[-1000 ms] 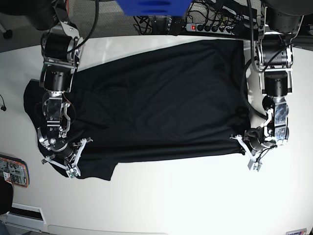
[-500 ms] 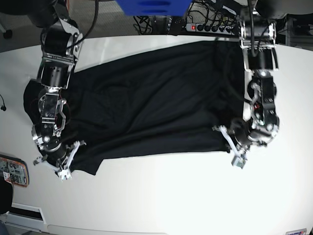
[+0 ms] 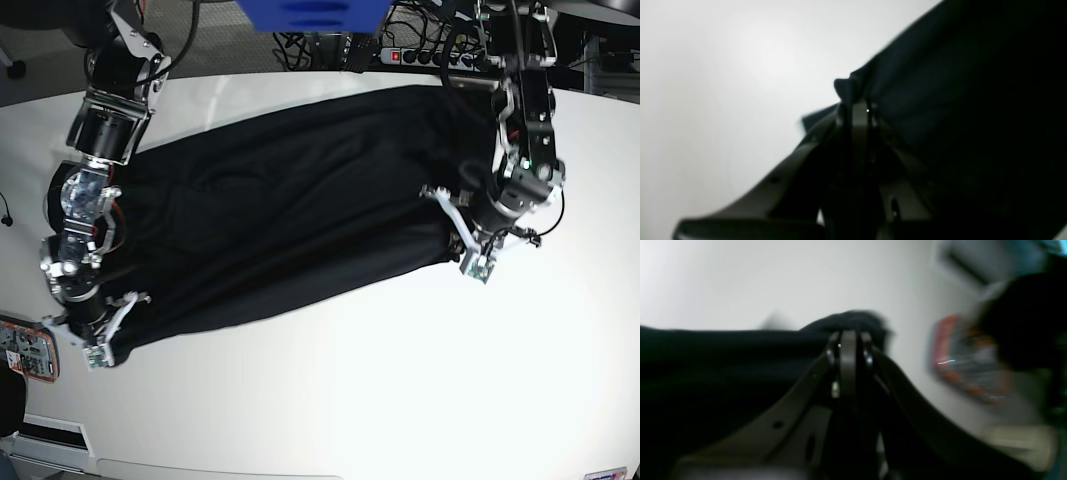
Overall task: Fold the T-shirt properly
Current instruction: 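Lift the hem and fold it over onto the collar edge with both grippers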
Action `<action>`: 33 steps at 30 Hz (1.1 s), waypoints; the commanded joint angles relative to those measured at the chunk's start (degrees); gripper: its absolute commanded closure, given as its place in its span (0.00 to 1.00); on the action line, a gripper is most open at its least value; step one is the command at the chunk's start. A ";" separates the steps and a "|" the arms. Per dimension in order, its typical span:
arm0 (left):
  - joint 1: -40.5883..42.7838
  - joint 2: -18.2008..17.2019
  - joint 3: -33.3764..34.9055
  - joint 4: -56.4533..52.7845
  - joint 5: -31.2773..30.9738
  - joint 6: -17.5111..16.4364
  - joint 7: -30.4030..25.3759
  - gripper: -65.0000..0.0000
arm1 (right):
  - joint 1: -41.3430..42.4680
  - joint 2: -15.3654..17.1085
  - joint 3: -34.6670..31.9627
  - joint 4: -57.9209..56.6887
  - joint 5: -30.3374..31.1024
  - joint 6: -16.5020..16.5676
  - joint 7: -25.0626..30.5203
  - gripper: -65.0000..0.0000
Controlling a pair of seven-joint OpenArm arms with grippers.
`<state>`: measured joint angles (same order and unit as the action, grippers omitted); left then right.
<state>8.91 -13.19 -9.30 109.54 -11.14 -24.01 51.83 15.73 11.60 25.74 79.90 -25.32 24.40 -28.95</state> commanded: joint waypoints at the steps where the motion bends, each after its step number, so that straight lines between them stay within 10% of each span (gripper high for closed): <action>1: 0.72 -0.13 -0.06 2.07 -0.25 -0.03 -0.80 1.00 | -0.82 0.49 0.51 0.85 -0.04 -0.27 0.07 1.00; 33: 20.76 0.05 0.03 6.90 -0.51 -0.03 -9.68 1.00 | -16.47 -1.70 8.68 13.60 -0.04 -0.36 0.42 1.00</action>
<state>29.36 -12.99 -9.13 115.46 -11.57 -24.23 42.63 -1.56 8.99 33.89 92.42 -25.26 24.99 -29.50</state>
